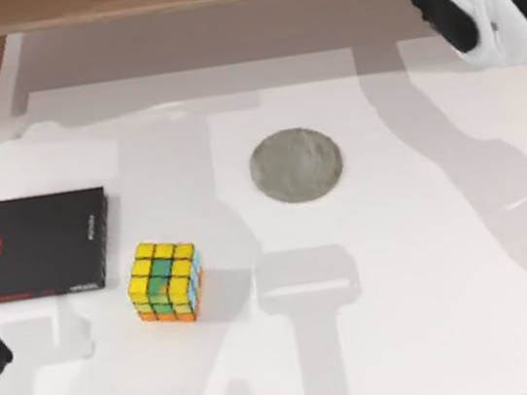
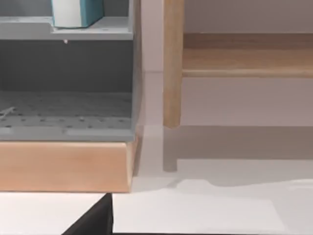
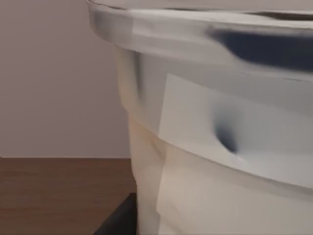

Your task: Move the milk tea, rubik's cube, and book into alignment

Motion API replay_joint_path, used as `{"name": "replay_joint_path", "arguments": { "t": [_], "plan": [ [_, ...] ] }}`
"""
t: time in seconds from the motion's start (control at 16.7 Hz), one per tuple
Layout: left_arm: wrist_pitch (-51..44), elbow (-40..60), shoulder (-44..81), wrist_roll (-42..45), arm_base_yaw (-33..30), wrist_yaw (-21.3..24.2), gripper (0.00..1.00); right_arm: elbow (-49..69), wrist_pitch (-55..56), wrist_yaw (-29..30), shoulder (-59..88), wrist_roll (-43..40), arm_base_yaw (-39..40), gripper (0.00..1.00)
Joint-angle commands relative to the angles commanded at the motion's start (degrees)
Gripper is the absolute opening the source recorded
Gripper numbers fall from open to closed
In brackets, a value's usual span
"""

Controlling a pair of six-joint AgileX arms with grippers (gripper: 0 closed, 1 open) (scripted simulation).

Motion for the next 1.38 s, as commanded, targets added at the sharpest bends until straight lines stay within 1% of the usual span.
{"name": "replay_joint_path", "arguments": {
  "t": [0.36, 0.48, 0.72, 0.9, 1.2, 1.38],
  "plan": [
    [0.0, 0.0, 0.0, 0.0, 0.0, 0.0, 1.0, -0.9, 0.3, 0.3, -0.9, 0.0, 0.3, 0.0],
    [0.0, 0.0, 0.0, 0.0, 0.0, 0.0, 1.0, -4.2, 1.2, 1.2, -3.7, -0.1, 0.9, 0.0],
    [0.0, 0.0, 0.0, 0.0, 0.0, 0.0, 1.0, -15.7, 3.6, 3.2, -11.3, 0.0, 3.1, 0.0],
    [0.0, 0.0, 0.0, 0.0, 0.0, 0.0, 1.0, -20.2, 5.0, 4.1, -15.1, 0.2, 4.5, 0.0],
    [0.0, 0.0, 0.0, 0.0, 0.0, 0.0, 1.0, -20.3, 5.1, 4.1, -15.1, 0.3, 4.3, 0.0],
    [0.0, 0.0, 0.0, 0.0, 0.0, 0.0, 1.0, -20.5, 7.8, 6.6, -15.2, 0.0, 7.2, 0.0]
  ]
}}
